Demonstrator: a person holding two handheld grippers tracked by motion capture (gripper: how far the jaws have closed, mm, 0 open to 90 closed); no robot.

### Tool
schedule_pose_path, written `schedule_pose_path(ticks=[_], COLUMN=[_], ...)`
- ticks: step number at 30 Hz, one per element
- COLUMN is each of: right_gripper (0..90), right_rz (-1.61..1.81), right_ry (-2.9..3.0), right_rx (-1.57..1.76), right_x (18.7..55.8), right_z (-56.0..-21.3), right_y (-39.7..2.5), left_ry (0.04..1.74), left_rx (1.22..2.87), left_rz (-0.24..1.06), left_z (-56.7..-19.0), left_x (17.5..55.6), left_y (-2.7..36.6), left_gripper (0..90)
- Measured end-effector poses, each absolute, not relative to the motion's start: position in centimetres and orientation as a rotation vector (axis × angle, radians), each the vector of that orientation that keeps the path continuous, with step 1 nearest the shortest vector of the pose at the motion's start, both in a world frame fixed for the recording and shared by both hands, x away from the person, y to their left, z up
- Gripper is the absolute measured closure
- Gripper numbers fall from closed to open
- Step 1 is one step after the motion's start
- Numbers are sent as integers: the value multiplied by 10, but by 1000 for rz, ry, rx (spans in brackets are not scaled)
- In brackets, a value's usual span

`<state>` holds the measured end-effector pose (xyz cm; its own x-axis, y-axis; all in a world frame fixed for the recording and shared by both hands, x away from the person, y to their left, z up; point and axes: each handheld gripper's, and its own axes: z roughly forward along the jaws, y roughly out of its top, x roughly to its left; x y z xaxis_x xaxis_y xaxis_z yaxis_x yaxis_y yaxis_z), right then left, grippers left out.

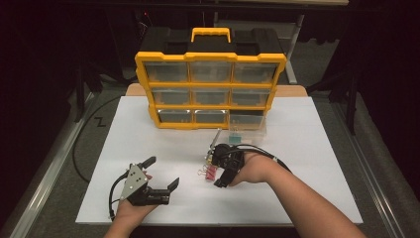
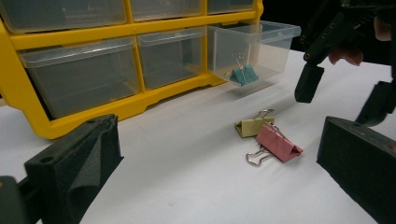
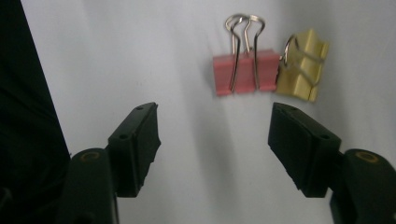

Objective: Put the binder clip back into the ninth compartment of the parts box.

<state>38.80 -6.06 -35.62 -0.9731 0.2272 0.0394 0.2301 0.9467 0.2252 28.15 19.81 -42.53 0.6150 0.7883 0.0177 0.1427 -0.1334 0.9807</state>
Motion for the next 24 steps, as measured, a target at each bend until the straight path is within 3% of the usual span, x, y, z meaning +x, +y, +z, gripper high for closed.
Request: schedule_pose_path(ticks=[24], right_gripper=[533], right_rz=[-377], right_ry=[-3132], right_rx=[-293], right_x=[405], right_z=[-357], right_y=[-17], left_ry=[782], left_rx=[1633], left_rz=[666], left_z=[-425], left_x=[282], left_y=[199], left_gripper=[2])
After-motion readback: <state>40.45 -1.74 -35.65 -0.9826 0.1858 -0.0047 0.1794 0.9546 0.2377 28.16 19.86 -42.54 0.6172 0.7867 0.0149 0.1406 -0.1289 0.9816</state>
